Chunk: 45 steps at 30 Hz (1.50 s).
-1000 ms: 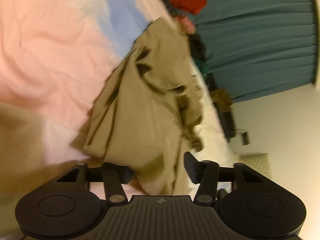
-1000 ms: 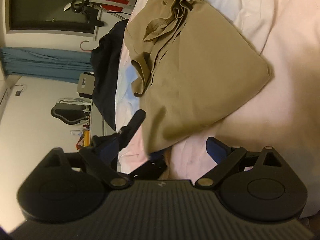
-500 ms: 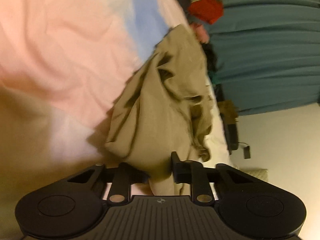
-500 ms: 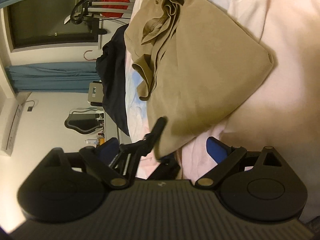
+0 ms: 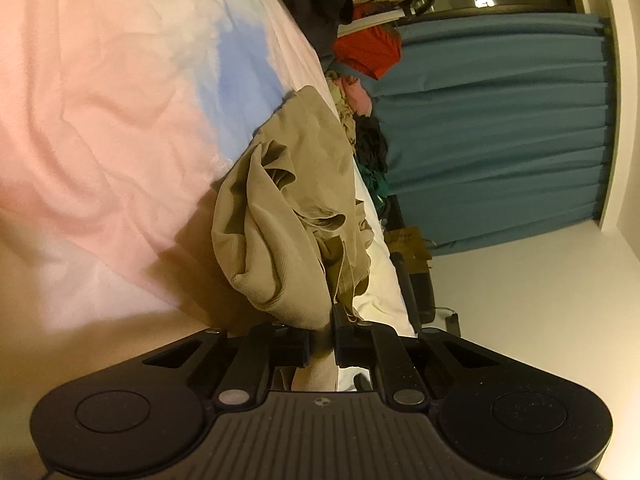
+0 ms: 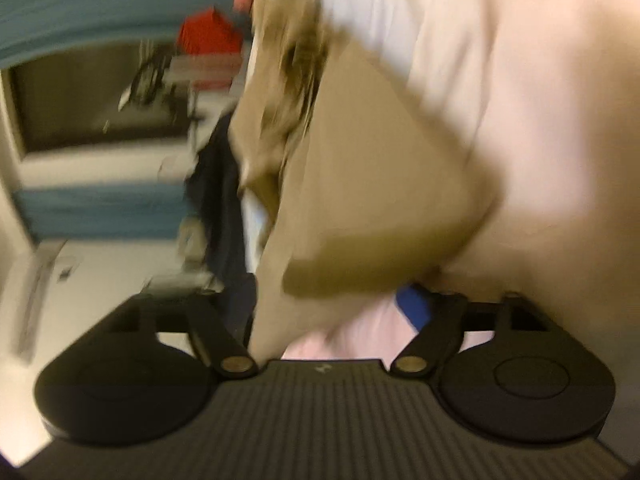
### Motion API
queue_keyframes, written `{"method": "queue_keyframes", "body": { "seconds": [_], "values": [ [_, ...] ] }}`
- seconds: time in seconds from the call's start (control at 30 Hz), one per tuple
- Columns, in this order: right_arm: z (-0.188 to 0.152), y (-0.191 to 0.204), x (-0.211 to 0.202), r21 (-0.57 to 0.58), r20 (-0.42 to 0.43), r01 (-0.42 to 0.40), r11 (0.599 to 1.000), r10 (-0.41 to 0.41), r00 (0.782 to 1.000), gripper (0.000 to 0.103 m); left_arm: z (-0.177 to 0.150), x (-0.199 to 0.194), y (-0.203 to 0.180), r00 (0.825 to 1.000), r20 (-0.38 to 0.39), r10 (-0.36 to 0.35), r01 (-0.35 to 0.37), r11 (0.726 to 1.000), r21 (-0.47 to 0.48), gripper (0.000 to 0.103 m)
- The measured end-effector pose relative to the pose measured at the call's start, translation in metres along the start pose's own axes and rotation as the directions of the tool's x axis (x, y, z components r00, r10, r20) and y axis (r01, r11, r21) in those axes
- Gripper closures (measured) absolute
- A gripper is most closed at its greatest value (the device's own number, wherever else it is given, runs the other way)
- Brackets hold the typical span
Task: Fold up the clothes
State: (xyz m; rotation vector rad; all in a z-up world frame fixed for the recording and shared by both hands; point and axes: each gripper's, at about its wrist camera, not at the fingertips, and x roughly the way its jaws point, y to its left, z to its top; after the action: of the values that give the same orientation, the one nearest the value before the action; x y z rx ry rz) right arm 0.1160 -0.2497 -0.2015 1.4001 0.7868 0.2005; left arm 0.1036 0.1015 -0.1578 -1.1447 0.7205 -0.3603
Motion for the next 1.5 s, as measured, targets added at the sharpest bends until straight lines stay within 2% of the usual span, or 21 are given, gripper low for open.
{"method": "queue_keyframes", "body": {
  "seconds": [0.13,0.23,0.3,0.4,0.5,0.6,0.7,0.77,0.83,0.93,1.17,1.33,1.5],
  "values": [
    [0.011,-0.006,-0.016,0.013,0.124,0.088,0.996,-0.089,0.988,0.047,0.002,0.001,0.002,1.000,0.001,-0.001,0.001,1.000,-0.021,0.093],
    [0.012,-0.005,-0.017,-0.001,0.134,0.104,0.995,-0.103,0.986,0.064,0.003,0.001,0.005,1.000,-0.002,0.016,-0.016,0.999,-0.035,0.092],
    [0.012,0.000,-0.019,-0.043,0.151,0.119,0.992,-0.112,0.982,0.080,0.002,-0.003,0.011,0.999,-0.006,0.033,-0.033,0.998,-0.048,0.088],
    [0.013,0.009,-0.025,-0.112,0.186,0.111,0.988,-0.089,0.979,0.089,0.006,-0.001,0.016,0.998,-0.013,0.063,-0.064,0.994,-0.084,0.086],
    [0.013,0.022,-0.031,-0.188,0.219,0.082,0.979,-0.040,0.975,0.091,0.010,-0.001,0.019,0.999,-0.005,0.051,-0.052,0.994,-0.098,0.085],
    [0.013,0.034,-0.033,-0.255,0.242,0.054,0.966,0.009,0.970,0.091,0.010,0.003,0.020,0.998,-0.037,0.044,-0.047,0.994,-0.101,0.075],
    [0.016,0.040,-0.031,-0.278,0.247,0.055,0.959,0.016,0.969,0.091,0.011,0.007,0.023,0.998,-0.051,0.043,-0.049,0.992,-0.119,0.075],
    [0.017,0.039,-0.030,-0.276,0.242,0.064,0.959,0.005,0.970,0.091,0.011,0.009,0.023,0.998,-0.048,0.046,-0.051,0.992,-0.114,0.077],
    [0.019,0.038,-0.029,-0.276,0.239,0.071,0.959,-0.003,0.971,0.091,0.012,0.010,0.022,0.998,-0.041,0.051,-0.055,0.993,-0.101,0.087],
    [0.017,0.038,-0.034,-0.291,0.241,0.068,0.954,0.004,0.971,0.092,0.011,0.006,0.016,0.998,-0.018,0.055,-0.056,0.997,-0.061,0.092],
    [0.007,0.050,-0.049,-0.307,0.242,0.044,0.951,0.034,0.970,0.092,0.005,-0.014,-0.015,0.999,0.032,0.039,-0.041,0.997,0.061,0.096],
    [-0.012,0.066,-0.078,-0.345,0.257,0.016,0.938,0.078,0.963,0.093,-0.007,-0.053,-0.049,0.999,0.052,0.003,-0.010,0.990,0.140,0.096],
    [-0.047,0.080,-0.129,-0.397,0.230,0.001,0.918,0.098,0.968,0.093,-0.043,-0.122,-0.073,0.999,0.051,0.003,-0.010,0.989,0.148,0.096]
  ]
}}
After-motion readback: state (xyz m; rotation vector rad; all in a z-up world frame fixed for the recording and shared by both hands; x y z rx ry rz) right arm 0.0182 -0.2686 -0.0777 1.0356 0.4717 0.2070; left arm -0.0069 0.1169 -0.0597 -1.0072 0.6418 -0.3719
